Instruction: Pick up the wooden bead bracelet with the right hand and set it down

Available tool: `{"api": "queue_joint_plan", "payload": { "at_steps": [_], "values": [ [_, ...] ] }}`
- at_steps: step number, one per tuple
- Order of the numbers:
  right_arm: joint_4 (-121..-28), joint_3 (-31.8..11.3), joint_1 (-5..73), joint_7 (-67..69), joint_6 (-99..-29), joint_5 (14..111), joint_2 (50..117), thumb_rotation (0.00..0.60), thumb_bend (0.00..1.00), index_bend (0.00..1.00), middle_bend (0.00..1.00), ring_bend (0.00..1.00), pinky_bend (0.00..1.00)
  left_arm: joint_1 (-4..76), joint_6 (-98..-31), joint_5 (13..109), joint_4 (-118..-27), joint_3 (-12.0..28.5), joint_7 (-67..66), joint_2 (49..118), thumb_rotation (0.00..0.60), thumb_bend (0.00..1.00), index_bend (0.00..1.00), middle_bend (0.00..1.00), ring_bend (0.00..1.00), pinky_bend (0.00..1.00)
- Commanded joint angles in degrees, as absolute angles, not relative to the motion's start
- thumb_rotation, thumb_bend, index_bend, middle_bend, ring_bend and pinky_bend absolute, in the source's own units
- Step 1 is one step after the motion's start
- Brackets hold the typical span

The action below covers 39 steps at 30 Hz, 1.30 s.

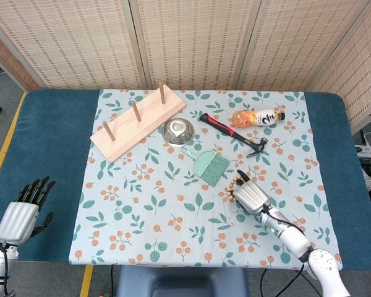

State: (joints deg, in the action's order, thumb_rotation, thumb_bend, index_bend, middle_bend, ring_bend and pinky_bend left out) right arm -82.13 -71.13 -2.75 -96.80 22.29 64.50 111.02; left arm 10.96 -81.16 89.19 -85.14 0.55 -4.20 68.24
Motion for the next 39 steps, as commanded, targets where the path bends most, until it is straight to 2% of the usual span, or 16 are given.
{"api": "queue_joint_plan", "payload": {
  "at_steps": [1, 2, 3, 5, 9, 16, 21, 25, 31, 34, 36, 39],
  "values": [
    [-78.8, -73.4, -4.9, -104.3, 25.3, 60.3, 113.1, 0.596, 0.88, 0.34, 0.51, 0.15, 0.01, 11.0, -81.2, 89.2, -85.1, 0.5, -4.2, 68.2, 0.600, 0.46, 0.00, 0.00, 0.00, 0.15],
    [-78.6, -73.3, -5.2, -104.8, 24.8, 60.1, 113.2, 0.567, 0.74, 0.23, 0.41, 0.10, 0.00, 11.0, -81.1, 89.2, -85.1, 0.5, -4.2, 68.2, 0.600, 0.46, 0.00, 0.00, 0.00, 0.15],
    [-78.5, -73.1, -5.5, -105.2, 23.9, 60.0, 113.2, 0.543, 0.66, 0.17, 0.35, 0.07, 0.00, 11.0, -81.1, 89.3, -85.1, 0.5, -4.3, 68.3, 0.600, 0.46, 0.00, 0.00, 0.00, 0.15],
    [-79.0, -72.4, -5.8, -105.0, 22.0, 60.3, 113.0, 0.457, 0.46, 0.03, 0.23, 0.01, 0.00, 11.0, -81.1, 89.3, -85.1, 0.5, -4.3, 68.3, 0.600, 0.46, 0.00, 0.00, 0.00, 0.15],
    [-80.6, -69.7, -6.1, -100.9, 18.0, 61.3, 111.1, 0.361, 0.26, 0.00, 0.12, 0.00, 0.00, 11.0, -81.2, 89.3, -85.1, 0.5, -4.2, 68.3, 0.600, 0.46, 0.00, 0.00, 0.00, 0.15],
    [-84.8, -66.5, -6.9, -90.3, 15.2, 60.7, 106.8, 0.312, 0.23, 0.00, 0.10, 0.00, 0.00, 10.9, -81.3, 89.3, -85.2, 0.5, -4.0, 68.2, 0.600, 0.46, 0.00, 0.00, 0.00, 0.15],
    [-85.5, -64.9, -5.3, -82.1, 14.9, 60.0, 103.4, 0.329, 0.23, 0.01, 0.12, 0.00, 0.00, 11.0, -81.1, 89.5, -85.2, 0.4, -4.1, 68.3, 0.600, 0.46, 0.00, 0.00, 0.00, 0.15],
    [-85.8, -61.9, -2.6, -75.2, 11.0, 61.9, 99.8, 0.334, 0.23, 0.01, 0.14, 0.00, 0.00, 11.0, -81.1, 89.6, -85.3, 0.3, -4.3, 68.4, 0.600, 0.46, 0.00, 0.00, 0.00, 0.15],
    [-87.0, -57.3, 0.0, -67.8, 5.2, 65.5, 95.5, 0.273, 0.22, 0.00, 0.08, 0.00, 0.00, 11.1, -80.9, 89.4, -85.2, 0.4, -4.5, 68.5, 0.600, 0.46, 0.00, 0.00, 0.00, 0.15],
    [-87.2, -56.4, 0.5, -66.6, 4.1, 66.3, 94.6, 0.232, 0.18, 0.00, 0.03, 0.00, 0.00, 11.1, -80.9, 89.4, -85.2, 0.4, -4.5, 68.5, 0.600, 0.46, 0.00, 0.00, 0.00, 0.15],
    [-87.7, -54.0, 1.5, -63.5, 1.2, 67.8, 92.5, 0.208, 0.14, 0.00, 0.00, 0.00, 0.00, 11.1, -80.8, 89.4, -85.1, 0.4, -4.5, 68.5, 0.600, 0.46, 0.00, 0.00, 0.00, 0.15],
    [-88.5, -49.3, 3.1, -58.8, -3.6, 69.8, 88.6, 0.209, 0.11, 0.00, 0.00, 0.00, 0.00, 11.1, -80.8, 89.3, -85.1, 0.4, -4.5, 68.5, 0.600, 0.46, 0.00, 0.00, 0.00, 0.15]
  ]
}}
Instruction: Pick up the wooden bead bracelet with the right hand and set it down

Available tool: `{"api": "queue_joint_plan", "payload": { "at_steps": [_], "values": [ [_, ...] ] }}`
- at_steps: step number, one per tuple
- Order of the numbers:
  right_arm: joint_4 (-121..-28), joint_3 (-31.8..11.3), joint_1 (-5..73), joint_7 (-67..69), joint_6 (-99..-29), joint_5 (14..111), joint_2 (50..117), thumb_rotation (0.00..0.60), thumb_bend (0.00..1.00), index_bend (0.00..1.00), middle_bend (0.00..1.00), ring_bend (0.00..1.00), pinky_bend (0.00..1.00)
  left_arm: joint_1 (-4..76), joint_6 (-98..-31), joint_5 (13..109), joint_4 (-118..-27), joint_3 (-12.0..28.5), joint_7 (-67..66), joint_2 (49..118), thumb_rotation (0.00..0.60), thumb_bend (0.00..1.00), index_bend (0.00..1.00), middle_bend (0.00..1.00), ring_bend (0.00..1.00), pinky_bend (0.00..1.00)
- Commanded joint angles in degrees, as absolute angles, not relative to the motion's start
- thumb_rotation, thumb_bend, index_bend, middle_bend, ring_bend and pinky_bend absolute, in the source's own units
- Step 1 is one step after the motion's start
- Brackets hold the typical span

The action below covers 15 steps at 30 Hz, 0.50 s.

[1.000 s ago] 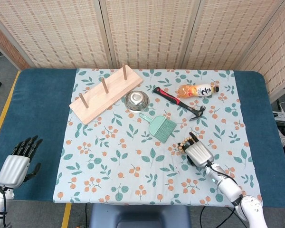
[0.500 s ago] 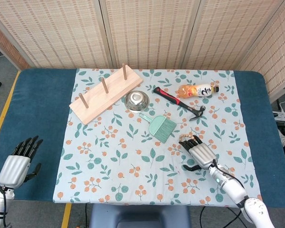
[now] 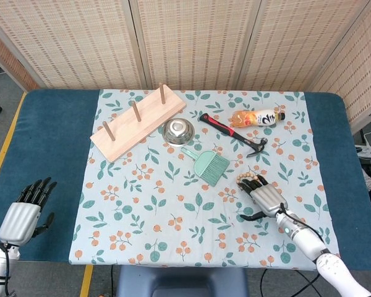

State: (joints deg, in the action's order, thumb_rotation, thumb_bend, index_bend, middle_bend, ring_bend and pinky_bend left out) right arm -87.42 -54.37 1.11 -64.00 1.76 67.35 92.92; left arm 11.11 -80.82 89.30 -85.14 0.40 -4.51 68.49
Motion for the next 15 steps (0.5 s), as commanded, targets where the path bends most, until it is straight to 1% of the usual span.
{"api": "queue_joint_plan", "payload": {
  "at_steps": [1, 7, 8, 9, 10, 12, 13, 15],
  "values": [
    [-88.8, -48.0, 3.7, -57.3, -4.7, 69.9, 87.6, 0.211, 0.10, 0.00, 0.00, 0.00, 0.00, 11.1, -80.8, 89.4, -85.1, 0.4, -4.5, 68.5, 0.600, 0.46, 0.00, 0.00, 0.00, 0.15],
    [-90.3, -40.2, 7.7, -49.6, -12.3, 70.8, 82.5, 0.218, 0.08, 0.00, 0.00, 0.00, 0.00, 11.1, -80.7, 89.3, -85.3, 0.4, -4.5, 68.5, 0.600, 0.46, 0.00, 0.00, 0.00, 0.15],
    [-90.6, -39.2, 8.2, -48.8, -13.7, 71.4, 82.1, 0.219, 0.07, 0.00, 0.00, 0.00, 0.03, 11.1, -80.7, 89.3, -85.3, 0.4, -4.5, 68.5, 0.600, 0.46, 0.00, 0.00, 0.00, 0.15],
    [-90.9, -38.0, 8.8, -47.7, -15.6, 72.5, 81.8, 0.220, 0.07, 0.00, 0.00, 0.00, 0.15, 11.1, -80.7, 89.3, -85.4, 0.3, -4.6, 68.5, 0.600, 0.46, 0.00, 0.00, 0.00, 0.16],
    [-91.0, -37.0, 9.2, -47.0, -16.9, 73.3, 81.5, 0.222, 0.07, 0.00, 0.00, 0.00, 0.31, 11.1, -80.6, 89.2, -85.3, 0.4, -4.6, 68.5, 0.600, 0.46, 0.00, 0.00, 0.00, 0.16],
    [-91.1, -34.9, 10.0, -45.1, -20.0, 75.5, 81.1, 0.224, 0.06, 0.00, 0.00, 0.00, 0.60, 11.2, -80.6, 89.2, -85.3, 0.3, -4.6, 68.5, 0.600, 0.46, 0.00, 0.00, 0.00, 0.17],
    [-91.1, -34.0, 10.4, -44.1, -21.1, 76.3, 80.8, 0.224, 0.06, 0.00, 0.00, 0.00, 0.67, 11.2, -80.6, 89.2, -85.3, 0.3, -4.6, 68.5, 0.600, 0.46, 0.00, 0.00, 0.00, 0.17],
    [-90.6, -32.1, 11.3, -41.7, -24.6, 79.2, 81.0, 0.231, 0.06, 0.00, 0.00, 0.00, 0.74, 11.2, -80.6, 89.3, -85.2, 0.3, -4.5, 68.5, 0.600, 0.46, 0.00, 0.00, 0.00, 0.17]
  ]
}}
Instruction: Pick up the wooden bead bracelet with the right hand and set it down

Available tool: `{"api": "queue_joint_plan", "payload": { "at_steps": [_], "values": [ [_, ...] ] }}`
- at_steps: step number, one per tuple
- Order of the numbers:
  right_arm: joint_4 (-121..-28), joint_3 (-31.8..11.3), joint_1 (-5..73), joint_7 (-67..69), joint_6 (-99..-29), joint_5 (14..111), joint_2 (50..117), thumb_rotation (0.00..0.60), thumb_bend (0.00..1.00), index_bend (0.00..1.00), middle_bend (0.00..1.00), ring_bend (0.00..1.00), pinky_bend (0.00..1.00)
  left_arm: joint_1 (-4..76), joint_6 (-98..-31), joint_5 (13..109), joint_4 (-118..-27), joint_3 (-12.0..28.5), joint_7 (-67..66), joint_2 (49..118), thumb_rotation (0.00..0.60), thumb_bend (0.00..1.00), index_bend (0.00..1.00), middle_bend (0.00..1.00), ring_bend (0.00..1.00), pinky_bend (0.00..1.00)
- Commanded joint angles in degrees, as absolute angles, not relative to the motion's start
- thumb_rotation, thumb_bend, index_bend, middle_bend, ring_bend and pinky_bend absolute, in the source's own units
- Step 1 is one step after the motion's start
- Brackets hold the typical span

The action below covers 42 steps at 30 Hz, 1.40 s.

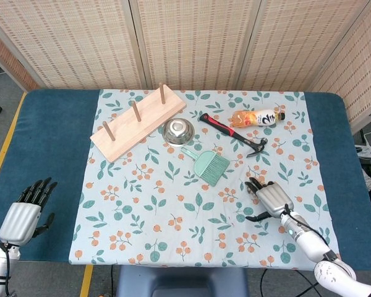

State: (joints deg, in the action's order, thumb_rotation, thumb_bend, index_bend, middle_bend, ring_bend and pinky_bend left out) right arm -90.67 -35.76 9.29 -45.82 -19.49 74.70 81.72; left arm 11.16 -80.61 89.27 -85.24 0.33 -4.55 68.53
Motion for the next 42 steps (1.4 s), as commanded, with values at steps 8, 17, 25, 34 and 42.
{"api": "queue_joint_plan", "payload": {
  "at_steps": [8, 17, 25, 34, 42],
  "values": [
    [-87.5, -25.3, 15.0, -31.9, -32.0, 84.9, 79.9, 0.254, 0.06, 0.00, 0.00, 0.00, 0.59, 11.1, -80.8, 89.3, -85.2, 0.4, -4.5, 68.5, 0.600, 0.46, 0.00, 0.00, 0.00, 0.17],
    [-90.7, -18.7, 13.4, -28.8, -48.3, 91.5, 76.7, 0.256, 0.06, 0.00, 0.00, 0.00, 0.01, 11.0, -81.3, 89.4, -85.1, 0.5, -4.4, 68.5, 0.600, 0.46, 0.00, 0.00, 0.00, 0.17],
    [-89.9, -7.4, 1.8, -24.5, -76.1, 105.3, 73.7, 0.258, 0.06, 0.00, 0.00, 0.00, 0.00, 10.6, -82.6, 90.2, -84.6, 0.5, -4.2, 68.7, 0.600, 0.46, 0.00, 0.00, 0.00, 0.16],
    [-81.8, -4.1, -0.9, -22.2, -85.8, 106.8, 75.6, 0.269, 0.06, 0.00, 0.00, 0.00, 0.00, 10.9, -81.7, 89.8, -84.6, 0.5, -5.2, 69.1, 0.600, 0.46, 0.00, 0.00, 0.00, 0.16],
    [-83.0, -3.7, -0.1, -19.4, -85.1, 102.7, 75.4, 0.271, 0.06, 0.00, 0.00, 0.00, 0.00, 10.7, -82.1, 89.6, -84.9, 0.7, -5.3, 68.9, 0.600, 0.46, 0.00, 0.00, 0.00, 0.16]
  ]
}}
